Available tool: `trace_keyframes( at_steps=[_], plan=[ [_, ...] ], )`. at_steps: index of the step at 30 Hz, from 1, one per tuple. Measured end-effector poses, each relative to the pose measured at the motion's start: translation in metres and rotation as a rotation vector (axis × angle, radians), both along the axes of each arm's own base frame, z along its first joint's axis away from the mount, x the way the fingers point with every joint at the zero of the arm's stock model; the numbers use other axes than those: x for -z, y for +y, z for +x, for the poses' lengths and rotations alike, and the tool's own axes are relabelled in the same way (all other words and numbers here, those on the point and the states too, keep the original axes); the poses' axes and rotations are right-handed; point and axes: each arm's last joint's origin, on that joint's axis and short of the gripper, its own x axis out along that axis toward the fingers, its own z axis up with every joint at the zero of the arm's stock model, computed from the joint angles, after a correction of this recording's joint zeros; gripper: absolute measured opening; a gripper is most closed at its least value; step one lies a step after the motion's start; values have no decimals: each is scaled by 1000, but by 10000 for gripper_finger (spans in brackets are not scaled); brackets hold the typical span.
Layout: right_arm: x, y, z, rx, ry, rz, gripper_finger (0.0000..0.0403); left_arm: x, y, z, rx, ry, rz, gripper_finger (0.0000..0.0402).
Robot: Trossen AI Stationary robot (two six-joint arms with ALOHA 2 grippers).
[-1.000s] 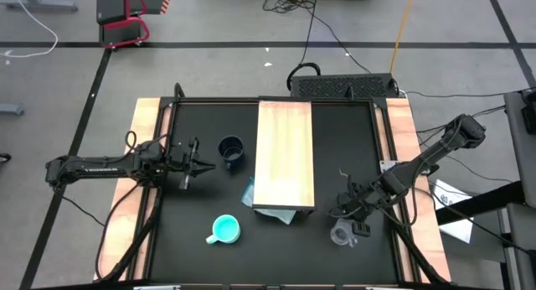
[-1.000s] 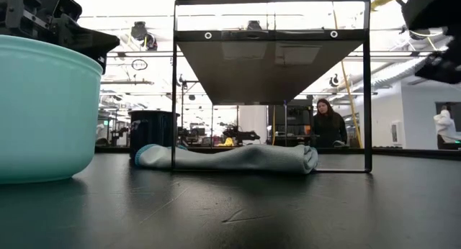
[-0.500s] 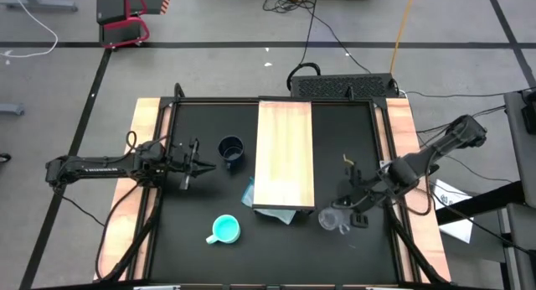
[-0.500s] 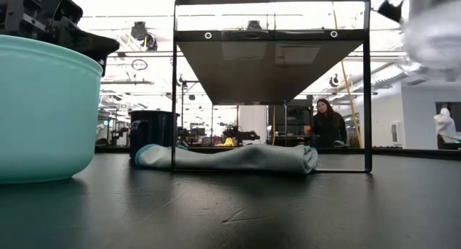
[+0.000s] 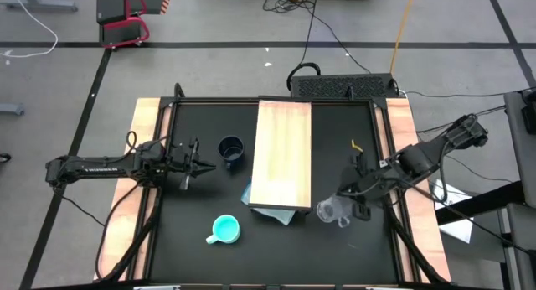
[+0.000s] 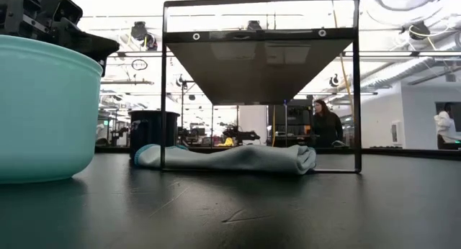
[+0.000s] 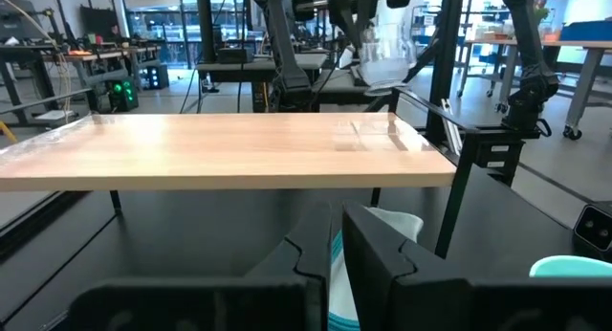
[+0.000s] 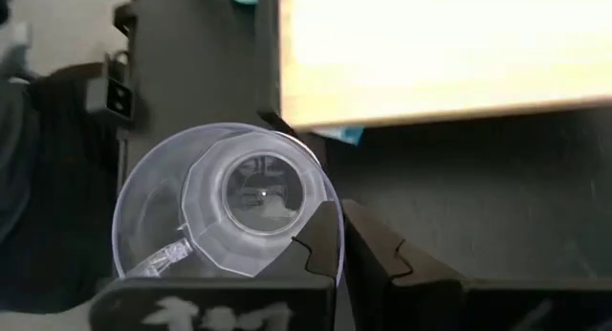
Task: Stack small to large cups/mugs on shelf
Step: Put the transparent mug on the shelf
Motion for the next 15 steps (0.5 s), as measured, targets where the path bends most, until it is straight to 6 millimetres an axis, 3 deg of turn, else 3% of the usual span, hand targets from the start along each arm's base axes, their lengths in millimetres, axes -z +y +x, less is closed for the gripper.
trace_keyframes(
  at_steps=[7,15],
  plan=[
    [-3,-9,4,45,-7,4,0,-1,0,0,0,-6,1,33],
    [-34,-26,17,61,-85,-3,0,-1,0,0,0,-7,1,33]
  ],
)
